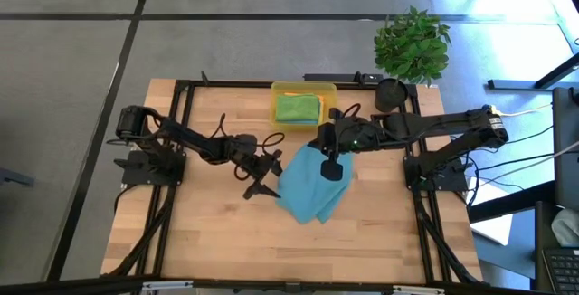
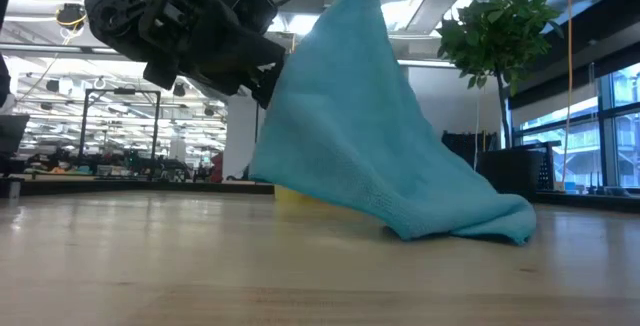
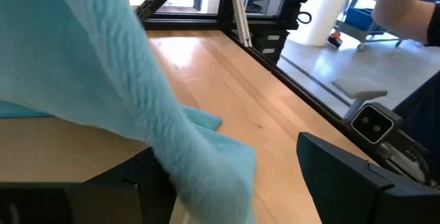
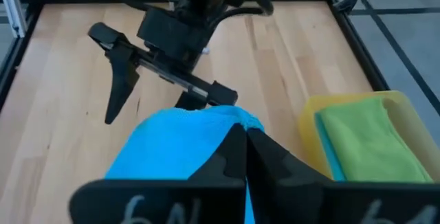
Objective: Fold microfiber towels
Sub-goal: Fold the blue microfiber cloth
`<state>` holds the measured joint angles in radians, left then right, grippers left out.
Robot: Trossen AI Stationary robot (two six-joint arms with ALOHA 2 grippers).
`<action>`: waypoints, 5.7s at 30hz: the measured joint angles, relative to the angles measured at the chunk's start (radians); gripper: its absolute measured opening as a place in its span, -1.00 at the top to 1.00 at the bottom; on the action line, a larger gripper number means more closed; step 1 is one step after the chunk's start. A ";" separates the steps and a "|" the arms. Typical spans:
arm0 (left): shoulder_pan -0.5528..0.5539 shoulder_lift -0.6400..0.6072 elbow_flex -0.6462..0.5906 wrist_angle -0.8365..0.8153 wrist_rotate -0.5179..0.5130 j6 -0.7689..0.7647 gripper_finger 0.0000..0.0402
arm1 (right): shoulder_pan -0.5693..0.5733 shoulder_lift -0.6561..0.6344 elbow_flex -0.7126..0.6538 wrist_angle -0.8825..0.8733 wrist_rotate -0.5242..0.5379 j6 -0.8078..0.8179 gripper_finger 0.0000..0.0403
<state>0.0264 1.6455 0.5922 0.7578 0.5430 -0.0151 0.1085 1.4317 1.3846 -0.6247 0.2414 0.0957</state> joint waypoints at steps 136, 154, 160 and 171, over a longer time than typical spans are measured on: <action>-0.864 -0.156 -0.016 -0.673 -0.924 -0.508 0.28 | 0.192 0.268 -0.691 1.054 -0.137 0.290 0.65; -1.056 -0.255 -0.026 -0.870 -0.976 -0.981 0.28 | 0.262 0.283 -0.691 1.085 -0.137 0.295 0.65; -1.125 -0.356 -0.173 -0.825 -1.103 -1.185 0.28 | 0.261 0.283 -0.691 1.085 -0.137 0.289 0.65; -1.125 -0.342 -0.365 -0.374 -1.108 -1.225 0.28 | 0.261 0.283 -0.691 1.085 -0.130 0.288 0.65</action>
<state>-1.0988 1.3033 0.2276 0.3840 -0.5648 -1.2396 0.3698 1.7142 0.6938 0.4606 0.1111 0.3841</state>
